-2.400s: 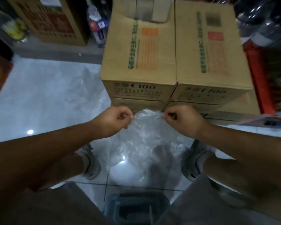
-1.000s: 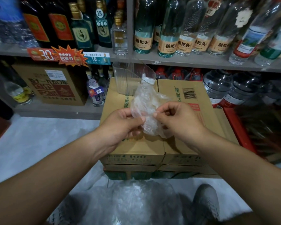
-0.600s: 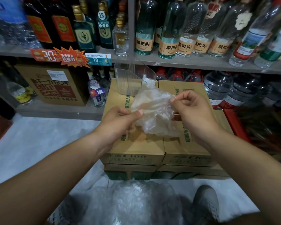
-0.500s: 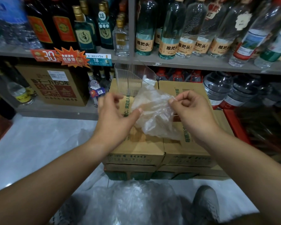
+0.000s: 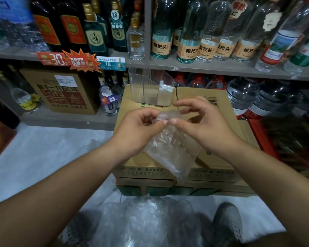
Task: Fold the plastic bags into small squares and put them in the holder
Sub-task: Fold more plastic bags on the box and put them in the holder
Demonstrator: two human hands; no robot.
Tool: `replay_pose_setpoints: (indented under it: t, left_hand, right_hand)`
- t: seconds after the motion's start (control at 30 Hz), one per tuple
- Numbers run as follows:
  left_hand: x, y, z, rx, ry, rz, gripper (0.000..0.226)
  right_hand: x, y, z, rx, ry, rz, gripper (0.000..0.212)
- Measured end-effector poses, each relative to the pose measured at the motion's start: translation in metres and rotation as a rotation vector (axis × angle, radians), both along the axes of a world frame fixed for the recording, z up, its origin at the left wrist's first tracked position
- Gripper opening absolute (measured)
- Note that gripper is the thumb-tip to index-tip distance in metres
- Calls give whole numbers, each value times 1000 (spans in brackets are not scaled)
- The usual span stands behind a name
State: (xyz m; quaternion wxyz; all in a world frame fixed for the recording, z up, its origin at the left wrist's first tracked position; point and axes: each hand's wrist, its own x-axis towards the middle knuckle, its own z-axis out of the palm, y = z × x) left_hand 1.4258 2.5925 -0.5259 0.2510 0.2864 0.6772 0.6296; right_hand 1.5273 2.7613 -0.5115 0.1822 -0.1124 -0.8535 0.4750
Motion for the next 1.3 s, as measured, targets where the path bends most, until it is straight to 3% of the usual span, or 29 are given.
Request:
replay_pose_setpoints:
  t: [0.07, 0.17, 0.43, 0.63, 0.8, 0.9, 1.0, 1.17, 1.3]
  left_hand:
    - [1, -1, 3, 0, -15, -50, 18]
    - [2, 0, 2, -29, 48, -44, 24]
    - [2, -2, -7, -152, 205, 64, 34]
    - [0, -5, -1, -86, -90, -82, 22]
    - [-5, -5, -4, -220, -162, -135, 12]
    - [-11, -7, -9, -352, -211, -174, 17]
    - [-14, -9, -16, -473, -171, -176, 20]
    - [-24, -11, -24, -387, -283, 2, 14]
    - [-28, -16, -23, -352, -379, 106, 7]
  right_hand:
    - [-2, 4, -2, 70, -9, 47, 34]
    - [-5, 2, -3, -115, 5, 63, 4]
    - [-7, 12, -6, -277, 29, -193, 15]
    - [-11, 21, -16, -77, 48, -203, 16]
    - [-12, 32, -18, 145, 29, -184, 13]
    - [-13, 39, -16, 281, -29, -141, 11]
    - [-14, 43, -13, 290, -54, -147, 11]
    - [-14, 45, -8, 273, -28, -202, 21]
    - [5, 29, 5, 248, 94, -205, 11]
